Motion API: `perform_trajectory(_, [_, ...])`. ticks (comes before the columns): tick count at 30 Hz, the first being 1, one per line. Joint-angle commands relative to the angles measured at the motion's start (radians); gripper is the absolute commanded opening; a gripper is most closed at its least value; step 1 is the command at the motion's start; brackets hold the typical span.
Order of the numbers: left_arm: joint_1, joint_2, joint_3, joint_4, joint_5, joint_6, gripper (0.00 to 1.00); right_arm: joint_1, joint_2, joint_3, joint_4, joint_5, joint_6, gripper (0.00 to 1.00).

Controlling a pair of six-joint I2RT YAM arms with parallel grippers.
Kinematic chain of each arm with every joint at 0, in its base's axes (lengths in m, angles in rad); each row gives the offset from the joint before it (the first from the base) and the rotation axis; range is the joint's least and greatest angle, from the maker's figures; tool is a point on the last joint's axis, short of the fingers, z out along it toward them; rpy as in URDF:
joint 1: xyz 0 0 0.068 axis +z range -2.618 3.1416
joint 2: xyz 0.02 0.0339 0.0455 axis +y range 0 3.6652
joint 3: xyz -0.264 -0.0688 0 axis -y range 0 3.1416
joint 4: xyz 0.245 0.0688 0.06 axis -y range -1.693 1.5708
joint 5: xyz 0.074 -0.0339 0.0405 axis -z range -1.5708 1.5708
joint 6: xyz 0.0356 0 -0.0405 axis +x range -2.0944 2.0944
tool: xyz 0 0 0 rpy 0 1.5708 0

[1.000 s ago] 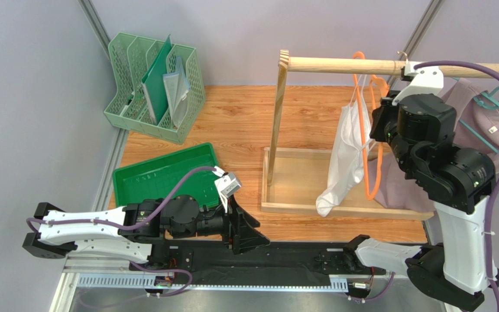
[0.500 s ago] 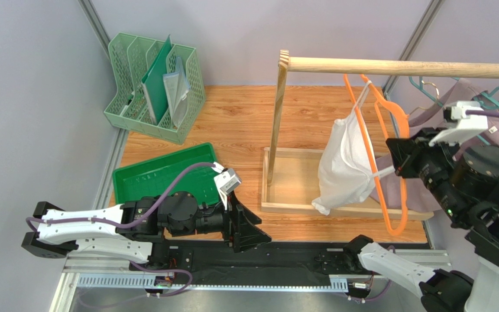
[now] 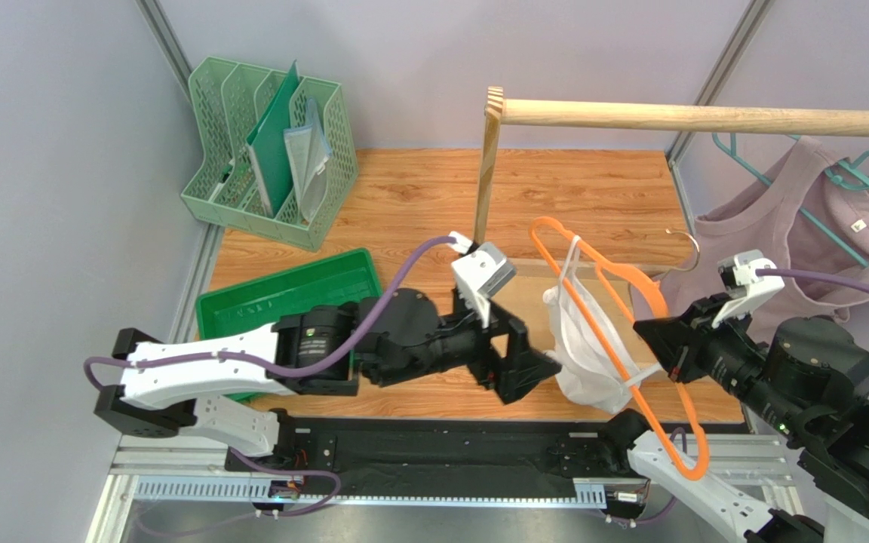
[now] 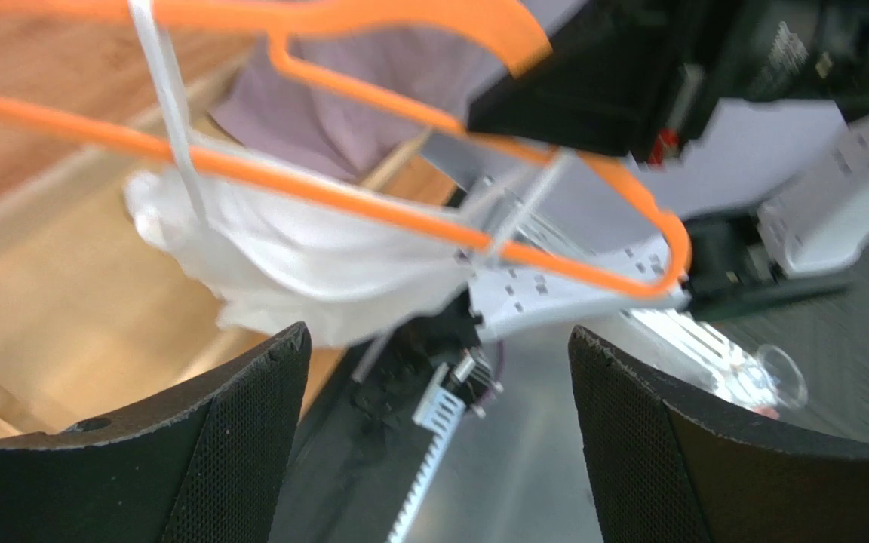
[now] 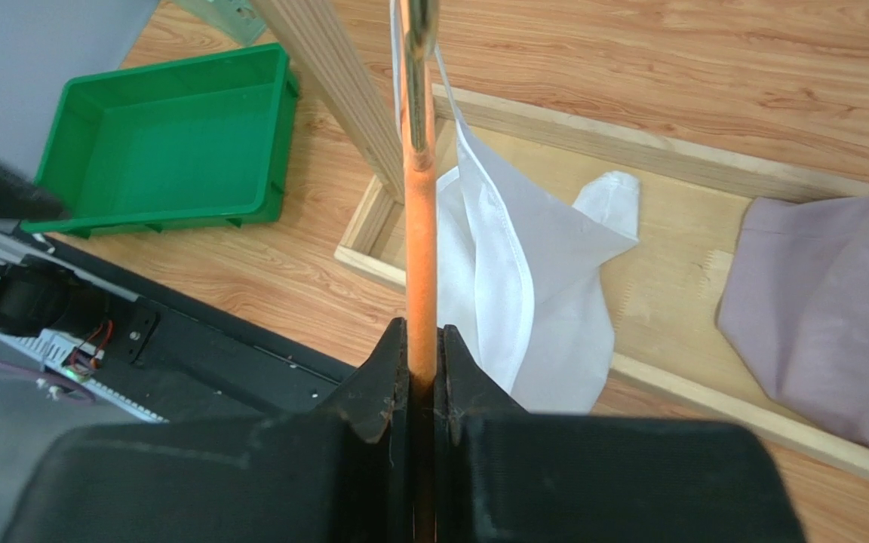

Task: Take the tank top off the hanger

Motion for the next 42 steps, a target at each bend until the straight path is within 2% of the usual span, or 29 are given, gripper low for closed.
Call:
perform_trajectory(1, [0.067,0.139,0.178,-0.079,-0.074,0.118,0.86,-0.006,-0.062,-0.013,0.015,-0.069,0.011,0.00])
perform_trajectory(6, [0.134,0.277,0.290,-0.108,-0.040,0.121,0.76,-0.006,-0.087,-0.002,-0.029,-0.092,0.007,0.00])
perform_trajectory(18, [0.179,0.380,0.336,-0.087,-0.085,0.128,0.68,-0.006,-0.116,-0.013,-0.079,-0.142,-0.012,0.00])
perform_trajectory(26, [0.197,0.420,0.371,-0.096,-0.086,0.133,0.58,-0.004,-0.130,-0.005,-0.109,-0.147,-0.017,0.00])
perform_trajectory(32, [0.206,0.429,0.390,-0.099,-0.077,0.139,0.32,-0.004,-0.137,-0.007,-0.126,-0.158,-0.009,0.00])
perform_trajectory(33, [0.208,0.431,0.399,-0.102,-0.077,0.145,0.21,-0.004,-0.142,-0.008,-0.131,-0.156,-0.007,0.00])
perform_trajectory(36, [0.214,0.419,0.414,-0.128,-0.080,0.153,0.00,-0.004,-0.157,-0.016,-0.155,-0.139,-0.012,0.00])
perform_trajectory(42, [0.223,0.369,0.387,-0.137,0.010,0.161,0.00,-0.004,-0.205,-0.046,-0.204,-0.119,0.005,0.00])
